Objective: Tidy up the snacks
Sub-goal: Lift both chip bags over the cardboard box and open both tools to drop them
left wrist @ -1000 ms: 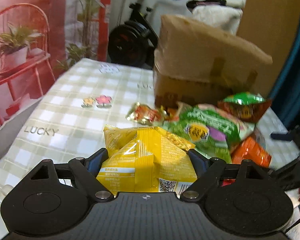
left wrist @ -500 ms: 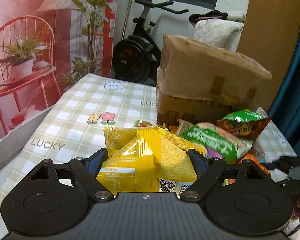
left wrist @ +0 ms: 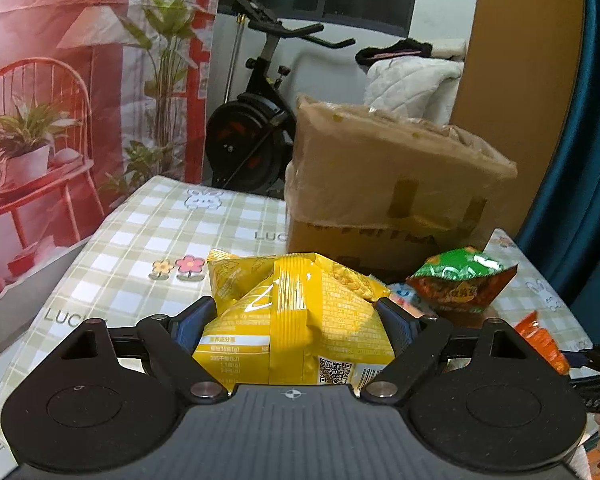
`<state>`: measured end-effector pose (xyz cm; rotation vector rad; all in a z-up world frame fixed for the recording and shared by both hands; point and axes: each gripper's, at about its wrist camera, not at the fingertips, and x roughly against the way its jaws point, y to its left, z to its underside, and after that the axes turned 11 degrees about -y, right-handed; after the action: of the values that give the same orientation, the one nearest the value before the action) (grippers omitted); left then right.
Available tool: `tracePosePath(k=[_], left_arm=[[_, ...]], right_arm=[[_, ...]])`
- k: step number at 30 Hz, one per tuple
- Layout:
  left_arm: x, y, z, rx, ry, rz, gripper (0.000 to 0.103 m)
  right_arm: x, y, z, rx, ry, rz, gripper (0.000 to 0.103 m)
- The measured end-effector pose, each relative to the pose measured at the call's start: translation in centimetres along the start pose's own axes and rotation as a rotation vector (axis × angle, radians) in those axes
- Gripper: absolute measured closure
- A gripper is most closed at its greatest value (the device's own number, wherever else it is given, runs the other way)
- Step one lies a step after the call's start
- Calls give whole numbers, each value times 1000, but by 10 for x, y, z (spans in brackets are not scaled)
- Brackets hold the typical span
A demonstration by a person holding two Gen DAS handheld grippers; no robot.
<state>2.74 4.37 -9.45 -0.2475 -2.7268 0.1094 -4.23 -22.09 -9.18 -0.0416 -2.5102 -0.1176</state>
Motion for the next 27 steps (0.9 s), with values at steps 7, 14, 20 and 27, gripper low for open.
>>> tracePosePath(k=[7,14,20,27], left_arm=[[-5,-7,-32,-12,-99,13,15],[-36,-35,-95,-85,-238,41,15],[-108,-66,-148,-122,-258,46,15],[-180,-89,-170,-151,-201,47,14]], right_arm=[[25,-27,-51,-70,-221,51,42],[4,-32,-148,-38,-406,59,42],[-60,-16,-222,-11,-467,90,41],[-140,-10,-254,-41,-403,77,41]])
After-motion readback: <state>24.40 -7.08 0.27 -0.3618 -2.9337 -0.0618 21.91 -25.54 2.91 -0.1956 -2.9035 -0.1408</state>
